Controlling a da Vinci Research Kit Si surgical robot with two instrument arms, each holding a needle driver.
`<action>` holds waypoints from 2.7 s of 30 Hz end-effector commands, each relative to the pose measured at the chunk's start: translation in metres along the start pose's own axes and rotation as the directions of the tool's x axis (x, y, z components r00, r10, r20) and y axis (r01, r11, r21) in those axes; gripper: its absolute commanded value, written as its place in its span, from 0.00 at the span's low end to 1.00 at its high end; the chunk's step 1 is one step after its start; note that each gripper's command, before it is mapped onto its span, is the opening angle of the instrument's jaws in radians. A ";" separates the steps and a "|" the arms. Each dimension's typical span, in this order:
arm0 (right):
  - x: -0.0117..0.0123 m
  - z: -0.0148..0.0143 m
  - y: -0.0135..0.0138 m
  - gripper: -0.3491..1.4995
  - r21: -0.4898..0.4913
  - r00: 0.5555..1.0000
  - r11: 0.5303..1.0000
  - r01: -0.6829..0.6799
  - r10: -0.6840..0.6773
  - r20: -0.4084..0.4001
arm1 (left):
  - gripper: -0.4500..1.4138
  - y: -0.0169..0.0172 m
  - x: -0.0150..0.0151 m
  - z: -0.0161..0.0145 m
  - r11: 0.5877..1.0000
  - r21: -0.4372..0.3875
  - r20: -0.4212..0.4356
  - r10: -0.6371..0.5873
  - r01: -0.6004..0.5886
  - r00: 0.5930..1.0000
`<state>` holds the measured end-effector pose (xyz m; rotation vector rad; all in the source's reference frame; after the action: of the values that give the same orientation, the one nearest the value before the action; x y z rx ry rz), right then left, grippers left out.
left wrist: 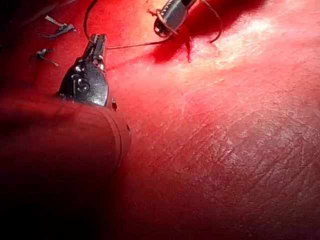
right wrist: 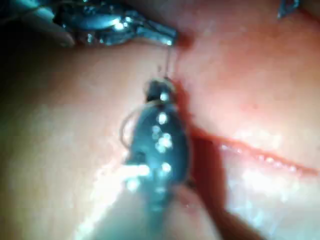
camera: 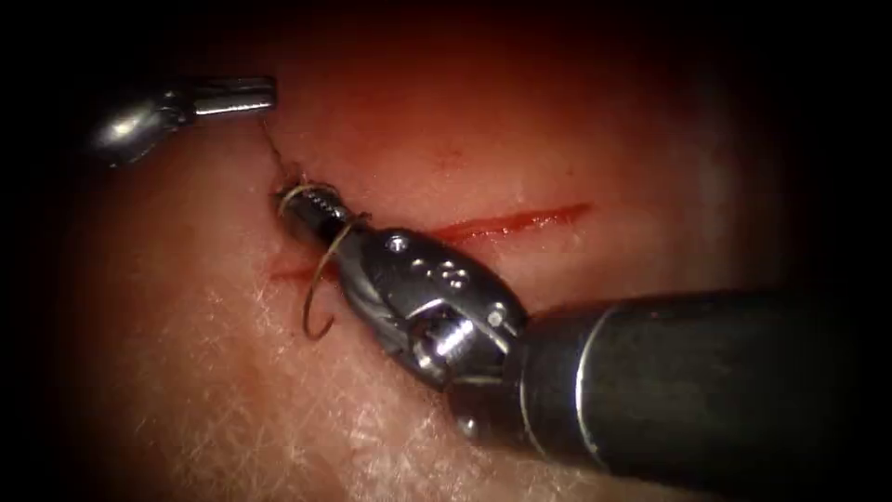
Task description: Wound Closure
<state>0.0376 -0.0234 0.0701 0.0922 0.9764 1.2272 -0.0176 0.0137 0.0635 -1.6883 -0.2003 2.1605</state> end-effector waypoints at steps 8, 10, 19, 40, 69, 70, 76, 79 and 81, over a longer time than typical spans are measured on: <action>-0.0050 -0.0019 -0.0007 0.00 -0.013 0.999 1.000 0.020 -0.020 0.030 | 0.00 -0.0056 0.0009 0.0025 0.999 0.044 0.012 -0.024 0.024 1.000; -0.0054 -0.0028 -0.0005 0.00 -0.010 0.999 1.000 0.022 -0.022 0.031 | 0.00 -0.0074 0.0019 0.0032 0.998 0.051 0.013 -0.037 0.036 0.999; -0.0065 -0.0046 -0.0010 0.00 0.007 0.998 1.000 0.031 -0.031 0.051 | 0.00 -0.0116 0.0039 0.0035 0.998 0.052 0.013 -0.021 0.020 1.000; -0.0082 -0.0064 -0.0029 0.00 0.078 0.994 0.996 0.044 -0.052 0.099 | 0.00 -0.0195 0.0060 0.0031 0.990 0.142 0.000 -0.019 0.019 1.000; -0.0128 -0.0079 -0.0039 0.00 0.153 0.981 0.984 0.086 -0.111 0.162 | 0.00 -0.0238 0.0046 0.0044 0.972 0.234 0.011 0.028 -0.030 1.000; -0.0128 -0.0080 -0.0039 0.00 0.154 0.981 0.984 0.086 -0.111 0.162 | 0.00 -0.0237 0.0041 0.0045 0.971 0.236 0.012 0.034 -0.035 0.999; -0.0131 -0.0080 -0.0040 0.00 0.163 0.978 0.983 0.087 -0.115 0.172 | 0.00 -0.0237 0.0039 0.0045 0.970 0.240 0.014 0.036 -0.039 0.999; -0.0130 -0.0080 -0.0040 0.00 0.165 0.978 0.983 0.086 -0.115 0.176 | 0.00 -0.0237 0.0039 0.0045 0.970 0.241 0.015 0.036 -0.038 0.999; -0.0127 -0.0076 -0.0040 0.00 0.185 0.981 0.977 0.104 -0.131 0.141 | 0.00 -0.0233 0.0039 0.0046 0.972 0.233 0.011 0.036 -0.038 0.999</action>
<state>0.0347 -0.0380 0.0701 0.2627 0.9298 1.0164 -0.0173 0.0366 0.0687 -1.5560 0.0843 2.1222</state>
